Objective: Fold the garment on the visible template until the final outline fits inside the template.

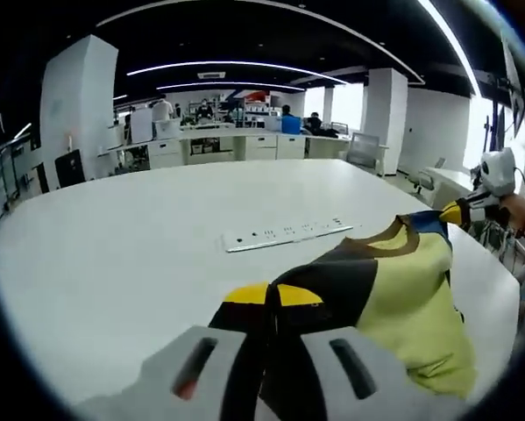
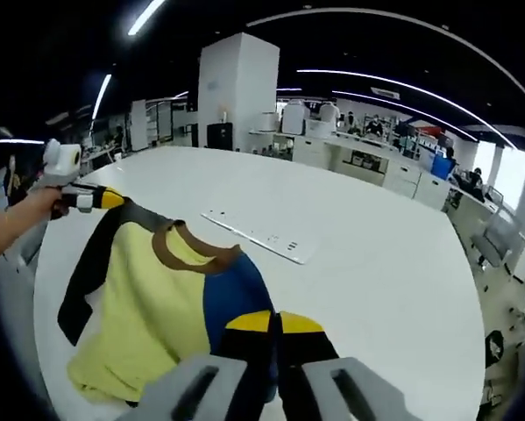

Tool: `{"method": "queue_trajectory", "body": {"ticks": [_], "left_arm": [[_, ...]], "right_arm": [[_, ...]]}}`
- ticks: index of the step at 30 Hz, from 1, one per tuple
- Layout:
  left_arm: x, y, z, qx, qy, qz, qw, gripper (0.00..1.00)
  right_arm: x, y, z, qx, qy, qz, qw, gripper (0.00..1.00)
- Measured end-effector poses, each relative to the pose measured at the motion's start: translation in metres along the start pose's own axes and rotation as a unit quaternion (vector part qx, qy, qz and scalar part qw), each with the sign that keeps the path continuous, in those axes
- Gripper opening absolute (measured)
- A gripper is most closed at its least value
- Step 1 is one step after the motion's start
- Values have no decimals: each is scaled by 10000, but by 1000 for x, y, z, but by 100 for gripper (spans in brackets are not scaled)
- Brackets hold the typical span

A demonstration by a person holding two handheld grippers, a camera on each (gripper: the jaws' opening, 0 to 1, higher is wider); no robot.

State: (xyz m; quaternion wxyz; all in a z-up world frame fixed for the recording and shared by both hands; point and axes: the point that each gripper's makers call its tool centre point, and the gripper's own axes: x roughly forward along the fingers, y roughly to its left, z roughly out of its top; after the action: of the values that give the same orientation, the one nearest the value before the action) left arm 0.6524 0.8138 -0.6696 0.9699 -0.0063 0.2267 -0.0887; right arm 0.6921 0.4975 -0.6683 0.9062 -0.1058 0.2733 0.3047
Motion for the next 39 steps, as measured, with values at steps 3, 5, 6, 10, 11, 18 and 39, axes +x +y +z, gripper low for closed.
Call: {"method": "queue_trajectory", "body": {"ticks": [3, 5, 6, 10, 11, 18, 39], "left_arm": [[18, 4, -13, -181, 51, 94, 9998, 0], [29, 5, -19, -201, 68, 152, 9997, 0], [33, 6, -21, -156, 74, 194, 9997, 0], [49, 9, -32, -55, 195, 378, 9991, 0], [53, 9, -37, -14, 290, 392, 9988, 0], [78, 9, -59, -71, 733, 300, 9968, 0], [54, 1, -47, -6, 582, 249, 9980, 34]], "right_arm": [[20, -8, -6, 160, 51, -159, 9997, 0], [33, -12, -12, 195, 99, -234, 9995, 0], [41, -14, -17, 295, 134, -287, 9991, 0], [56, -18, -27, 202, 268, -384, 9987, 0], [61, -20, -32, 204, 335, -425, 9983, 0], [75, -29, -54, 419, 694, -738, 9940, 0], [61, -20, -42, 962, 403, -570, 9929, 32]]}}
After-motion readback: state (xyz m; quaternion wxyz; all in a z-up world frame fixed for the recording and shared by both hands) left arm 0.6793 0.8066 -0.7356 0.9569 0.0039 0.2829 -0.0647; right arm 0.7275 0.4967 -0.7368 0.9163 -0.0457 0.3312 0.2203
